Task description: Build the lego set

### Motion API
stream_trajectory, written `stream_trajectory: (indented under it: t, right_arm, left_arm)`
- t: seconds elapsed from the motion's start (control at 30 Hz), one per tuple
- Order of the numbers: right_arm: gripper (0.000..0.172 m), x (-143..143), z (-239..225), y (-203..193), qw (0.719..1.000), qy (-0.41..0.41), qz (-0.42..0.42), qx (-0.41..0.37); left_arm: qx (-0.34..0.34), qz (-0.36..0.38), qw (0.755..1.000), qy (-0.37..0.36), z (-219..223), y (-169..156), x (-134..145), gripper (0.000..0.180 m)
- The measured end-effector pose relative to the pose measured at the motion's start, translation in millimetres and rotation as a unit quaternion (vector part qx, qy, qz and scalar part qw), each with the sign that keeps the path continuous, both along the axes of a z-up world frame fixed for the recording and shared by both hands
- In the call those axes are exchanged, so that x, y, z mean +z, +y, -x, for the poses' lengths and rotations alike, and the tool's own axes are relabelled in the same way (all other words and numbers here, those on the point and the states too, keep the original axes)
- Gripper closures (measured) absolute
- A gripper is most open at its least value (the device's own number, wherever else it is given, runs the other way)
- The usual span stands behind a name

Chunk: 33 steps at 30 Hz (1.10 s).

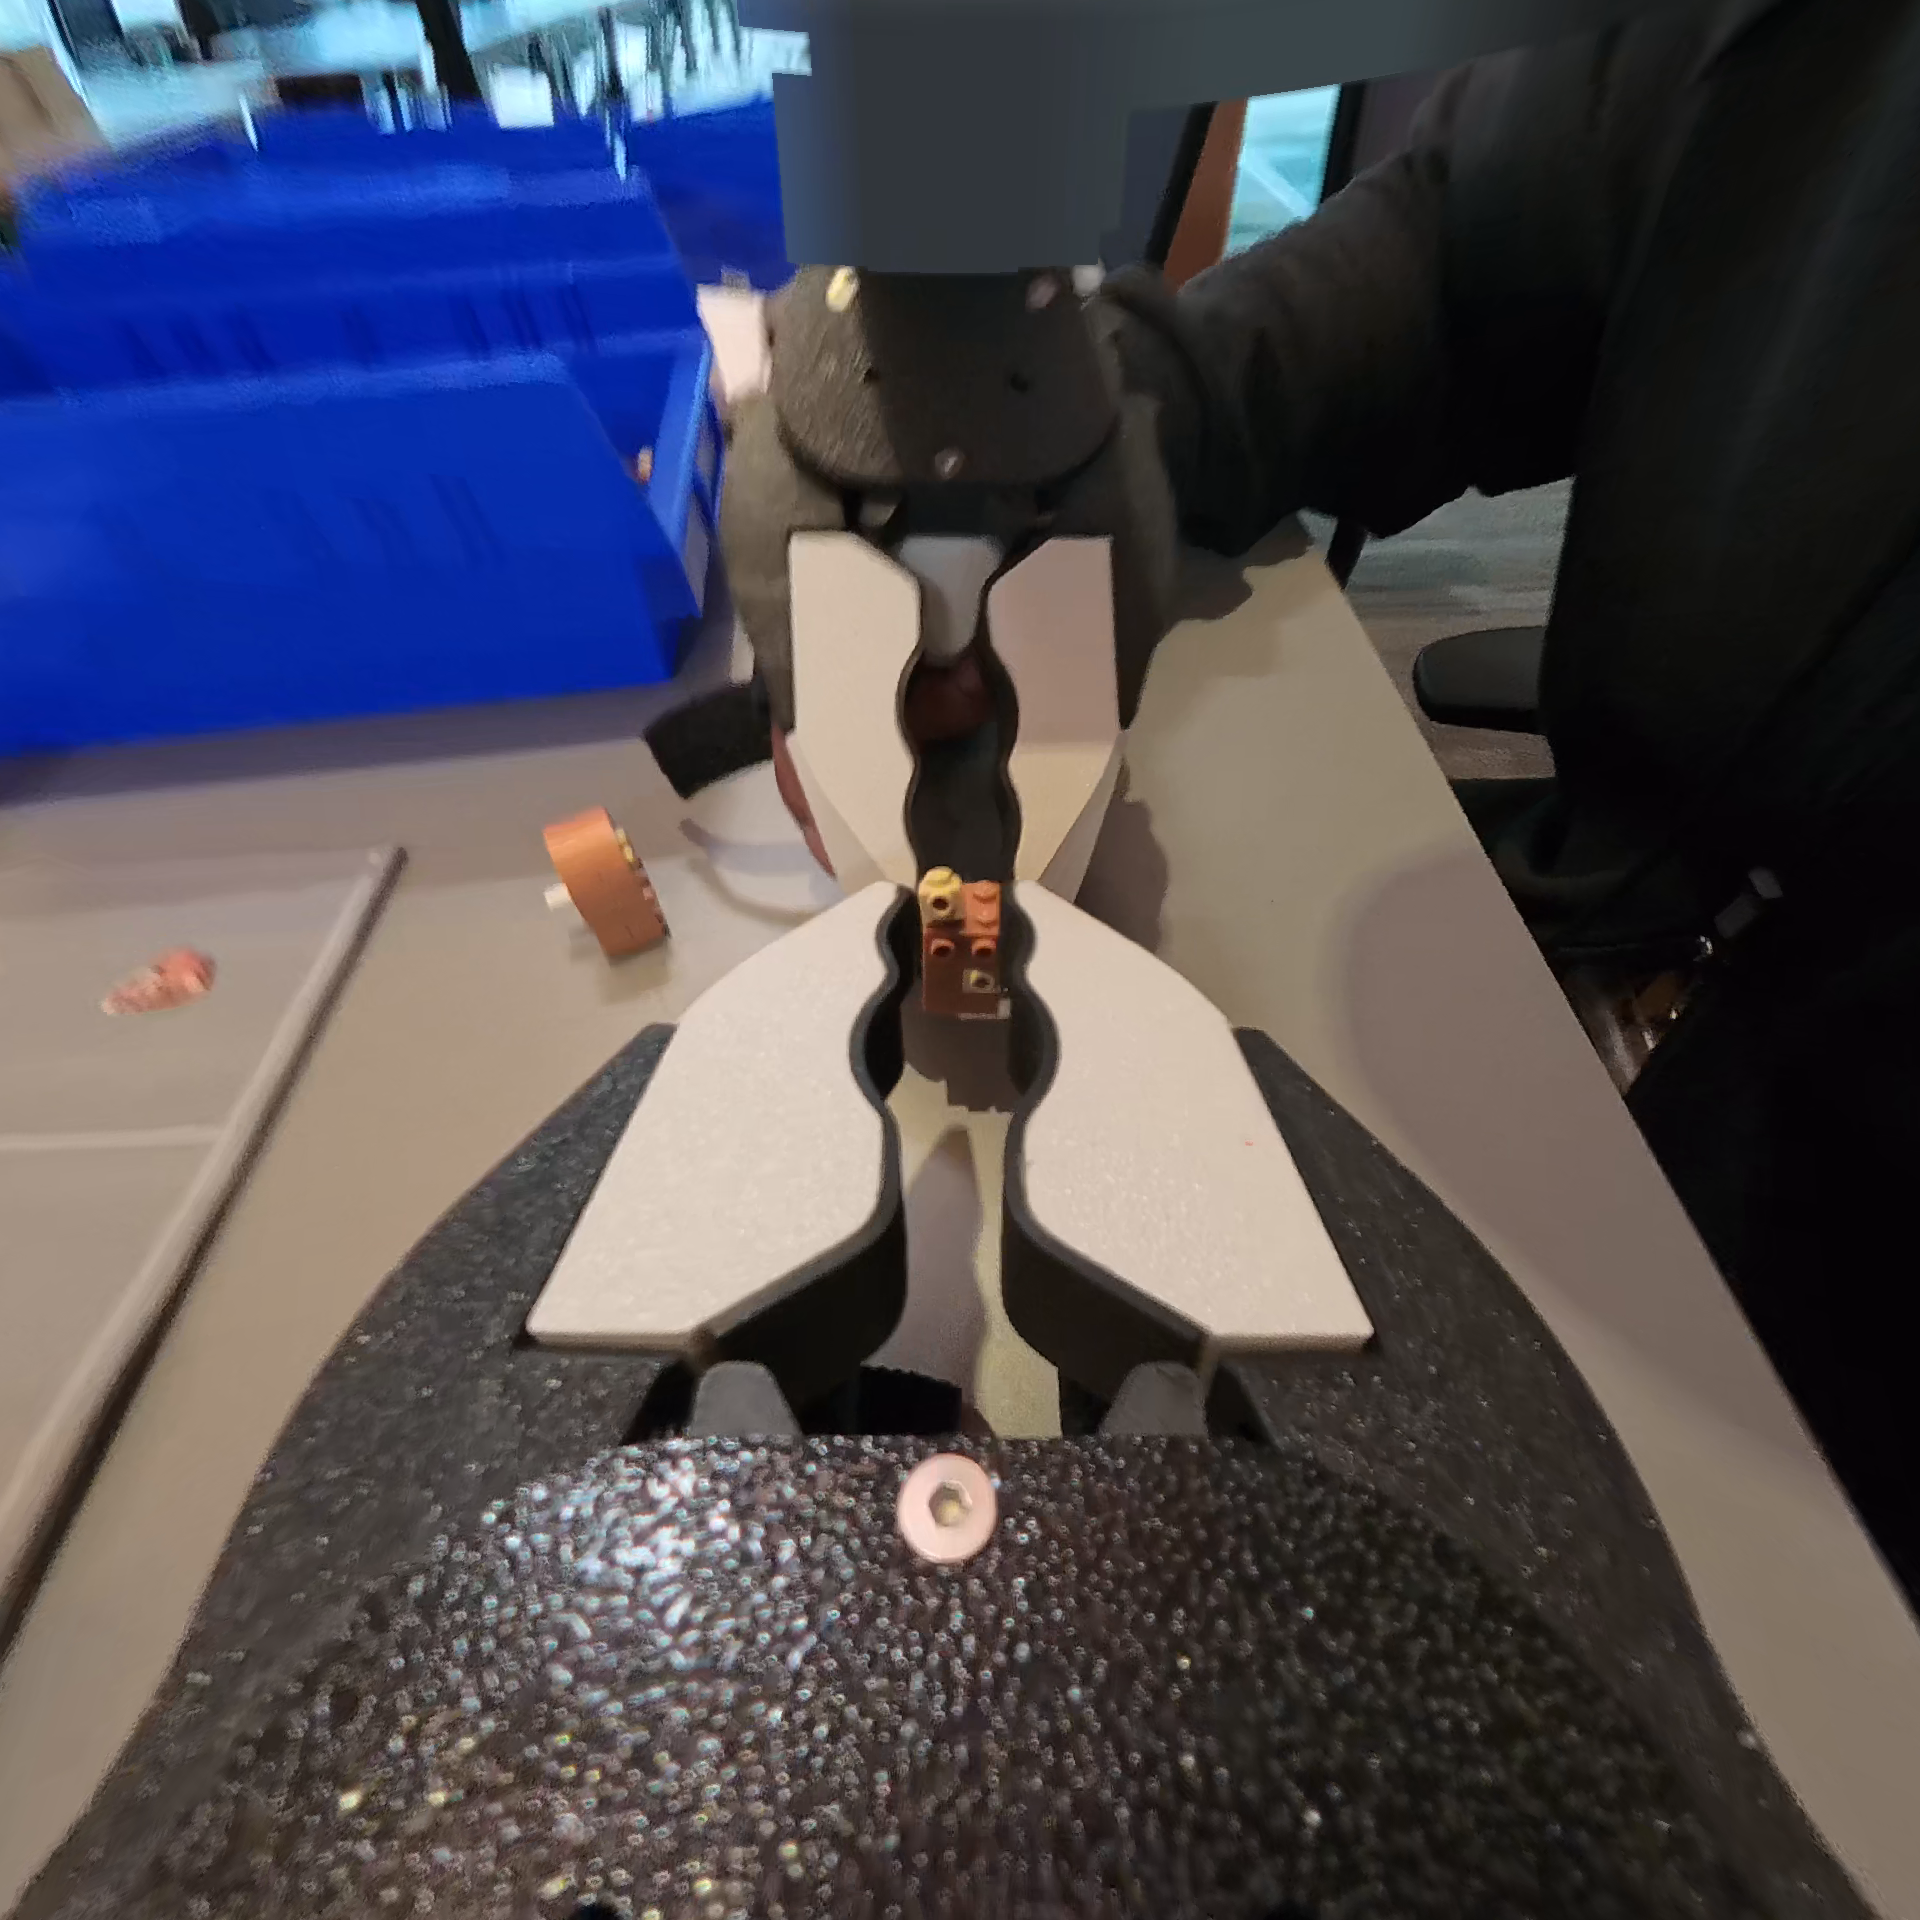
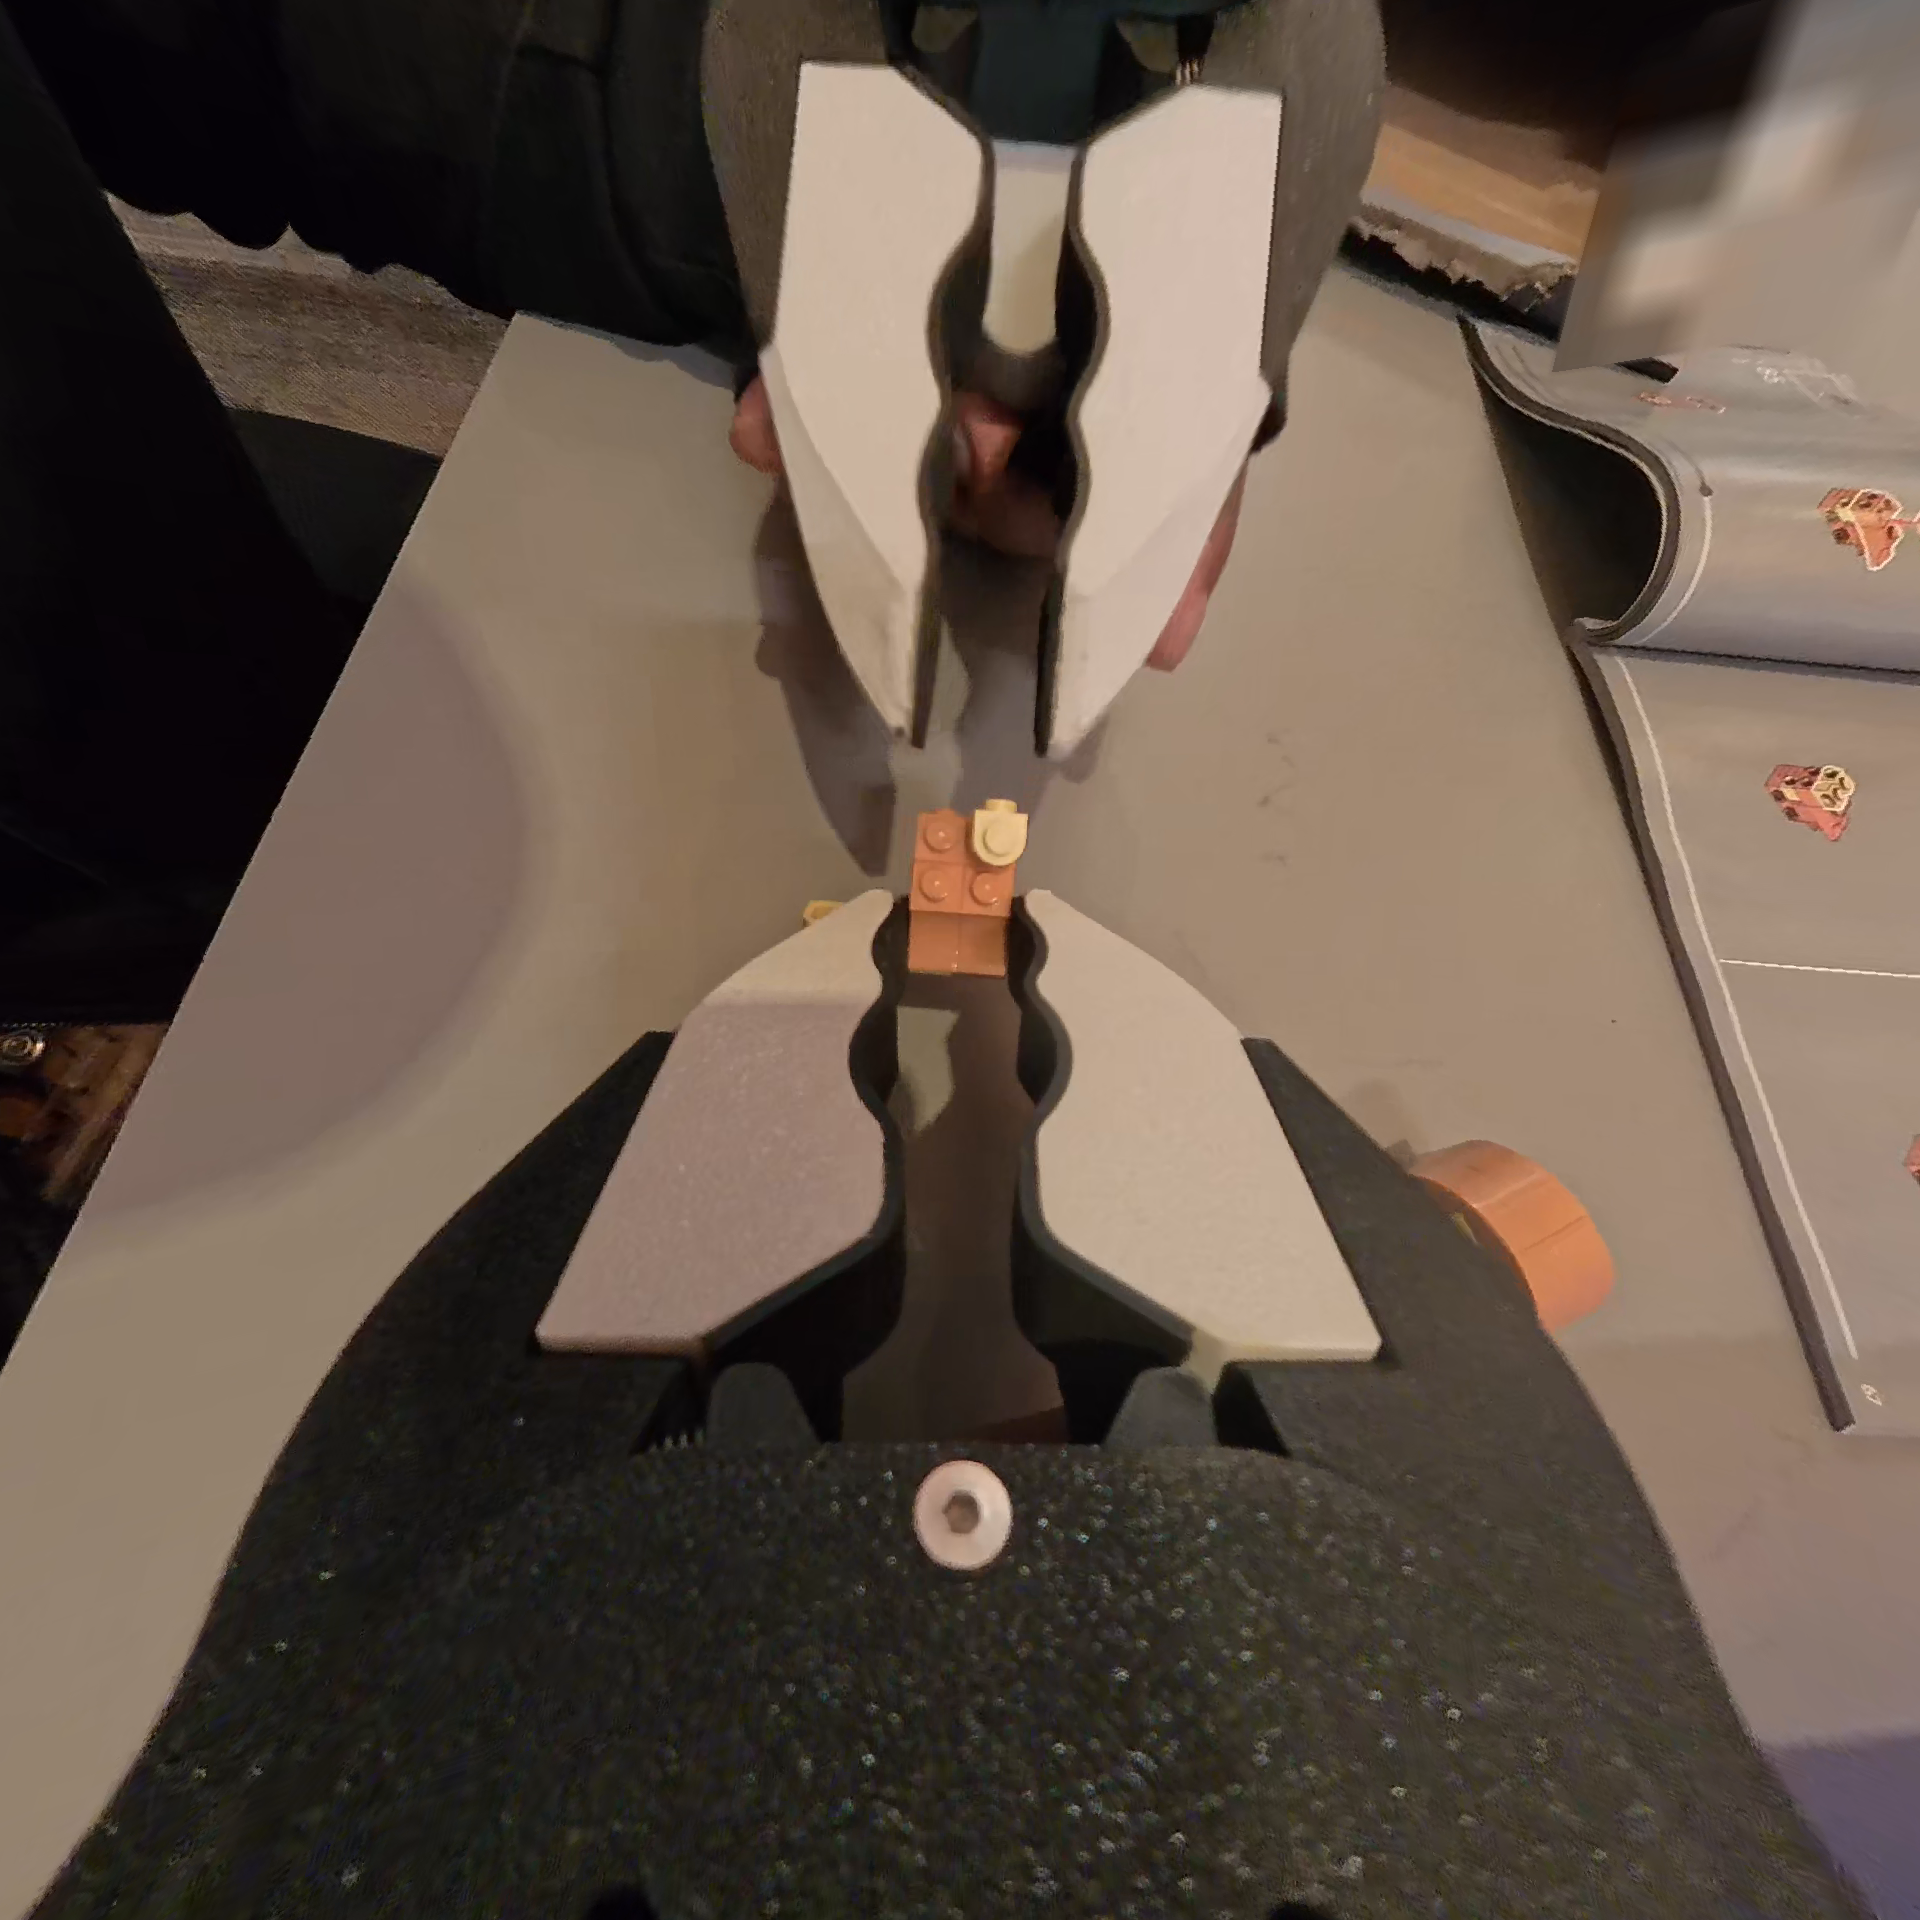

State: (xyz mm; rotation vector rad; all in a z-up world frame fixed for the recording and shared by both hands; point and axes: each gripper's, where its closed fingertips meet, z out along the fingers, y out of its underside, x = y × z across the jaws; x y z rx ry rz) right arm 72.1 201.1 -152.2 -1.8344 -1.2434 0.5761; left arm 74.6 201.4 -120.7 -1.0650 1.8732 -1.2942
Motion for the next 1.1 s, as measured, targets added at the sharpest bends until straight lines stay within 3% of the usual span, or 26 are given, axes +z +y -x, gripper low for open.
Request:
stream_trajectory:
  t: [0.1, 0.17, 0.27, 0.37, 0.53, 0.73, 1.1]
  right_arm:
    - [0.154, -1, -1, -3, 1.0, 0.003, 0.019, 0.009]
    - [0.154, 1, -1, -6, 0.999, 0.013, 0.031, 0.016]
    - [0.154, 4, -3, -8, 0.999, 0.018, 0.037, 0.021]
    - [0.154, 10, -5, -10, 0.999, 0.024, 0.037, 0.027]
    - [0.154, 16, -9, -13, 0.998, 0.033, 0.042, 0.036]
    - [0.154, 17, -8, -17, 0.997, 0.034, 0.049, 0.048]
    - [0.153, 20, -7, -21, 0.995, 0.046, 0.06, 0.06]
  left_arm:
    - [-0.019, -0.035, 0.997, -0.063, 5, -6, 12, 0.161]
    - [-0.033, -0.098, 0.99, -0.092, 7, -8, 12, 0.157]
    - [-0.044, -0.209, 0.969, -0.122, 4, -5, 7, 0.151]
    - [-0.067, -0.266, 0.95, -0.151, 1, -9, 9, 0.147]
    - [-0.094, -0.393, 0.898, -0.175, -3, -7, 13, 0.138]
    - [-0.116, -0.488, 0.844, -0.191, -12, -6, 5, 0.129]
    - [-0.142, -0.493, 0.832, -0.212, -12, -14, 0, 0.133]
